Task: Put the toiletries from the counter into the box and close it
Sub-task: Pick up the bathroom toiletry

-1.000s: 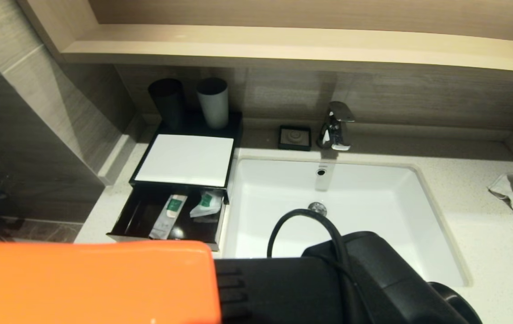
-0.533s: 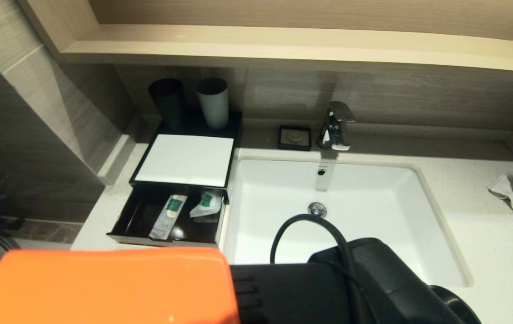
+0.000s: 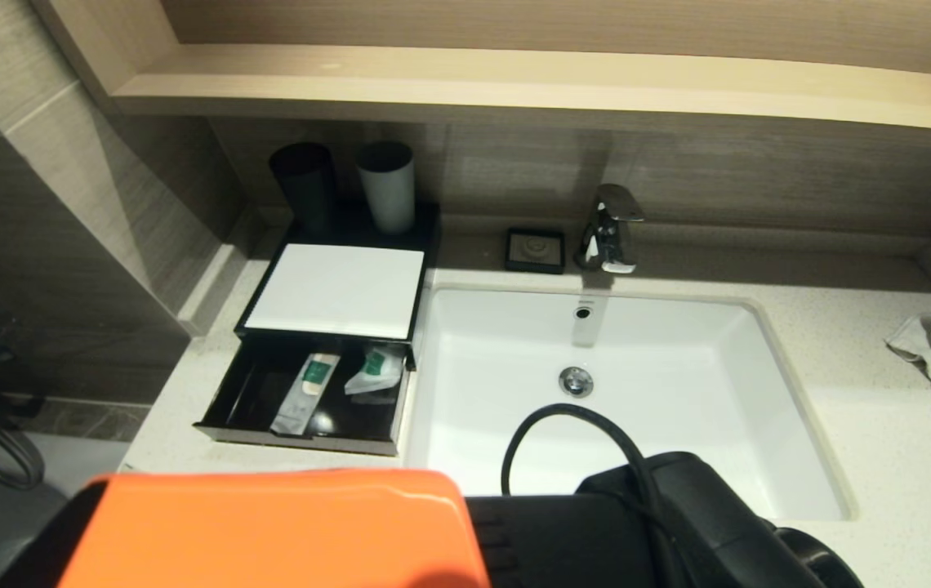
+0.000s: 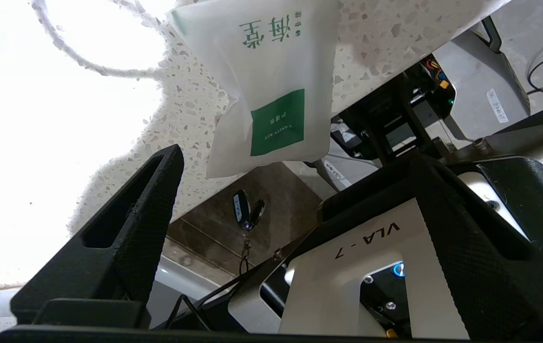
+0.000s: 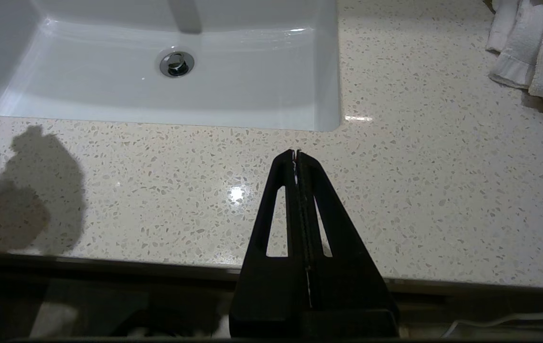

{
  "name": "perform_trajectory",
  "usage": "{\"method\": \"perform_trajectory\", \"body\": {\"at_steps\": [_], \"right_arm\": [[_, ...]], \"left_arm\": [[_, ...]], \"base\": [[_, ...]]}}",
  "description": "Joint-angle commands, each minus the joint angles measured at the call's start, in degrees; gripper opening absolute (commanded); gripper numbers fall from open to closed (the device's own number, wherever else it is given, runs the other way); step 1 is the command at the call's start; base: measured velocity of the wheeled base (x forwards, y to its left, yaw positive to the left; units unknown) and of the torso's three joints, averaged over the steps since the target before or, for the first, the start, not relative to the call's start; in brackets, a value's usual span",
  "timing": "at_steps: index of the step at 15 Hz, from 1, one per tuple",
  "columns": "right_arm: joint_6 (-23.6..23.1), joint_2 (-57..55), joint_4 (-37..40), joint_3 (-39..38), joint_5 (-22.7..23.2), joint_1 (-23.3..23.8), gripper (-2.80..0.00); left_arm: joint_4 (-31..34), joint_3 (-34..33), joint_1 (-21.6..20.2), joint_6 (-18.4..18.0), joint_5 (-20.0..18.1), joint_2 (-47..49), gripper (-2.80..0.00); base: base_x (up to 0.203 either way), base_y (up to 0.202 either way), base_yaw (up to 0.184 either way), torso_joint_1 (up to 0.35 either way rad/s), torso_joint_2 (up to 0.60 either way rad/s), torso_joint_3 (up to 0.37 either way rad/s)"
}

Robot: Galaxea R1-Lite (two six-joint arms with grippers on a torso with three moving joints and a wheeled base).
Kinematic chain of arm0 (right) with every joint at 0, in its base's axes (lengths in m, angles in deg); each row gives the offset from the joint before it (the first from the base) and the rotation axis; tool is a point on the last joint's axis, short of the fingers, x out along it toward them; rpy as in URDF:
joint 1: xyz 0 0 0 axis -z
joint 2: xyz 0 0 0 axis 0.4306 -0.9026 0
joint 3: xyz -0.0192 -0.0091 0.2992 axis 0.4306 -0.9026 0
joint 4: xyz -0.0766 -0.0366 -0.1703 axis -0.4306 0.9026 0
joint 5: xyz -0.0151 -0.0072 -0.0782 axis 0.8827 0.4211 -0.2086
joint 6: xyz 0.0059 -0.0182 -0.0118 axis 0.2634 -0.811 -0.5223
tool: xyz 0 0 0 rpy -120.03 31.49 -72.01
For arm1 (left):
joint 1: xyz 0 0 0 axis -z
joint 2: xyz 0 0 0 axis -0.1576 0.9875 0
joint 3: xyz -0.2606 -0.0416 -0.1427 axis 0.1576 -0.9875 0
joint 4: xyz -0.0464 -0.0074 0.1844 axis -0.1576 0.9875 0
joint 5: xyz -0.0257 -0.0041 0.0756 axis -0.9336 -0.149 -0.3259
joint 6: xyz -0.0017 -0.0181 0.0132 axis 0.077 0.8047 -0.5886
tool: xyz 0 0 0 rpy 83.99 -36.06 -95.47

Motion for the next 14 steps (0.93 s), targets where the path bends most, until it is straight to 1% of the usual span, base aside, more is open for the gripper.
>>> {"method": "perform_trajectory", "body": {"at_steps": [1, 9, 12, 14], "right_arm": [[-0.01, 0.00, 0.00, -0.01, -0.01, 0.00, -2.80], [-0.01, 0.00, 0.00, -0.01, -0.01, 0.00, -2.80], [-0.01, 0.00, 0.00, -0.01, -0.01, 0.00, -2.80], [-0.01, 0.00, 0.00, -0.01, -0.01, 0.00, -2.80]], "left_arm": [[0.28, -0.01, 0.02, 0.24, 0.12, 0.40, 0.00], [-0.51, -0.01, 0.02, 0.33, 0.12, 1.54, 0.00], [-1.20, -0.01, 0.02, 0.33, 1.43, 2.07, 0.00], [-1.30, -0.01, 0.02, 0.33, 1.44, 2.26, 0.00]], "base": [[0.000, 0.000, 0.000, 0.000, 0.00, 0.000], [0.000, 0.000, 0.000, 0.000, 0.00, 0.000], [0.000, 0.000, 0.000, 0.000, 0.00, 0.000], [0.000, 0.000, 0.000, 0.000, 0.00, 0.000]]}}
